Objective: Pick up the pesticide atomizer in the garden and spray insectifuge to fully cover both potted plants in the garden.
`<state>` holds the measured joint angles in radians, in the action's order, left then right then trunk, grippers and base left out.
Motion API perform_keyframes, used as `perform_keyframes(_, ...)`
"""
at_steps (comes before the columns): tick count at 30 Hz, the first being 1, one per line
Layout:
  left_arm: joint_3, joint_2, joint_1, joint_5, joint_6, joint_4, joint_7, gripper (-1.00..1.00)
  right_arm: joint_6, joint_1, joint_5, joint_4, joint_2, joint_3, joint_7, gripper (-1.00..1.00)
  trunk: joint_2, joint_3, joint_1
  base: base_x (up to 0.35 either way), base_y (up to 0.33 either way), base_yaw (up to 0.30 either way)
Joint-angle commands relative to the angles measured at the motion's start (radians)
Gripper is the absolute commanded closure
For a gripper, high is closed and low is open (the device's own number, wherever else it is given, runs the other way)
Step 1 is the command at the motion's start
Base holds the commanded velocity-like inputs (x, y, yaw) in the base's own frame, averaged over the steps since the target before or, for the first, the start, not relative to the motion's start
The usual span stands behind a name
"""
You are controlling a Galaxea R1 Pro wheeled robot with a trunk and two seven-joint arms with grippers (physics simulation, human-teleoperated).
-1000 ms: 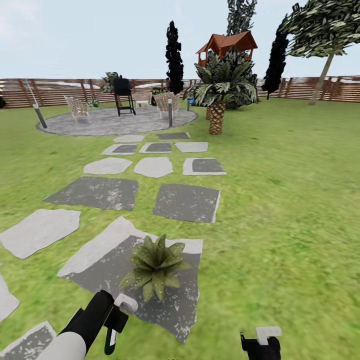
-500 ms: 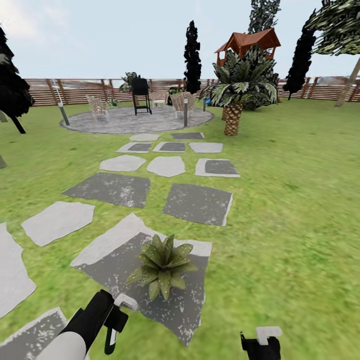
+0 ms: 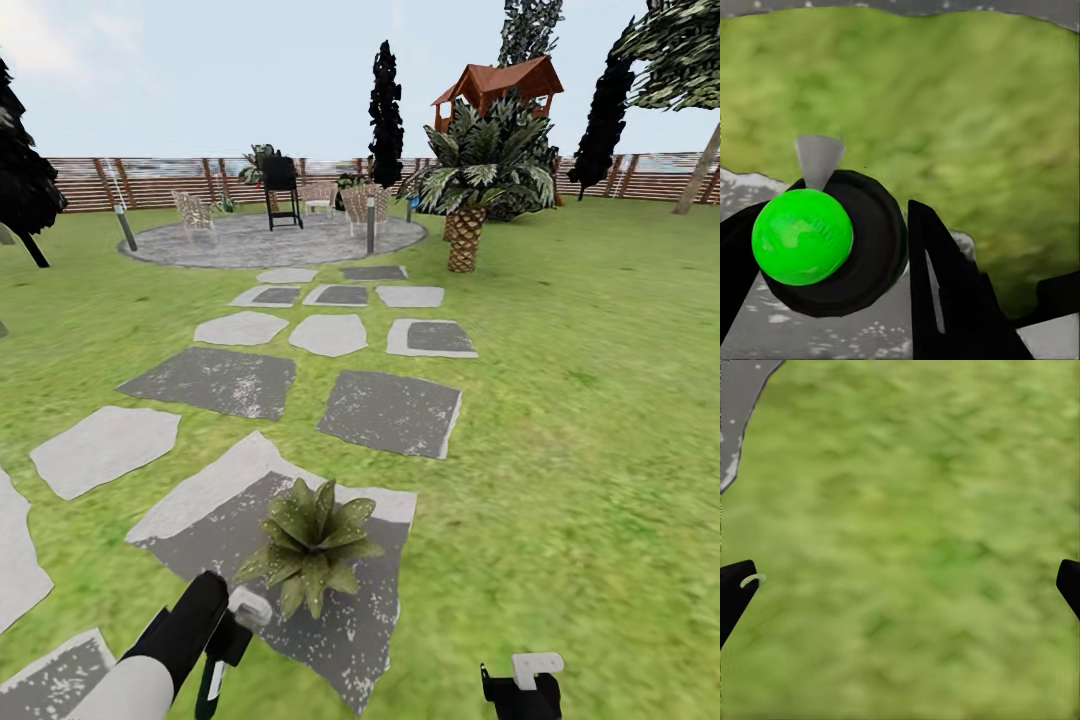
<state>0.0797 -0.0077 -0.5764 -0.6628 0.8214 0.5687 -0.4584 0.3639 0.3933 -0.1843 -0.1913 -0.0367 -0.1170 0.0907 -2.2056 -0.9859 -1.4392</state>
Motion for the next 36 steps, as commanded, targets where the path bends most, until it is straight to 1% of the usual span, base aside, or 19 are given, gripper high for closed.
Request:
perform_keyframes(1,-0.007,0.001,-0.001,-0.009,0.015,0.002,-0.010,1.00,0.004,0.001,-0.011,0.001,0.000,-0.007,0.002,-1.00,0.000,-0.001,0.000,0.000,0.000,0.000)
perform_keyframes(4,-0.025,0.010,-0.001,-0.009,0.026,0.003,-0.018,1.00,0.003,0.001,-0.011,0.002,0.000,-0.007,0.000,-1.00,0.000,-0.001,0.000,0.000,0.000,0.000)
perform_keyframes(6,-0.029,0.022,0.000,-0.010,0.024,0.003,-0.043,1.00,0.003,0.000,-0.012,0.003,-0.001,-0.007,0.000,-1.00,0.000,-0.001,0.000,0.000,0.000,0.000)
perform_keyframes(7,-0.030,0.029,0.001,-0.010,0.021,0.004,-0.067,1.00,0.003,0.000,-0.012,0.003,-0.001,-0.007,0.000,-1.00,0.000,-0.001,0.000,0.000,0.000,0.000)
perform_keyframes(9,-0.031,0.037,0.002,-0.011,0.018,0.004,-0.092,1.00,0.003,0.001,-0.012,0.003,-0.002,-0.007,0.000,-1.00,0.000,-0.001,0.000,0.000,0.000,0.000)
perform_keyframes(11,-0.032,0.039,0.004,-0.011,0.016,0.004,-0.103,1.00,0.003,0.001,-0.012,0.003,-0.003,-0.007,0.000,-1.00,0.000,-0.001,0.000,0.000,0.000,0.000)
perform_keyframes(17,-0.030,0.043,0.005,-0.011,0.013,0.005,-0.107,1.00,0.003,0.000,-0.011,0.001,-0.002,-0.007,0.001,-1.00,0.000,-0.001,0.000,0.000,-0.014,0.000)
perform_keyframes(22,-0.031,0.040,0.009,-0.012,0.015,0.004,-0.107,1.00,0.003,0.001,-0.011,0.001,-0.002,-0.007,0.003,-1.00,0.000,-0.001,0.000,0.000,-0.219,0.038)
perform_keyframes(33,-0.033,0.040,0.010,-0.014,0.022,0.004,-0.105,1.00,0.003,0.001,-0.011,0.002,0.000,-0.007,0.003,-1.00,0.000,-0.001,0.000,0.000,-0.269,0.260)
perform_keyframes(36,-0.033,0.041,0.010,-0.015,0.025,0.002,-0.102,1.00,0.003,0.001,-0.011,0.002,0.000,-0.007,0.003,-1.00,0.000,-0.001,0.000,0.000,-0.128,0.277)
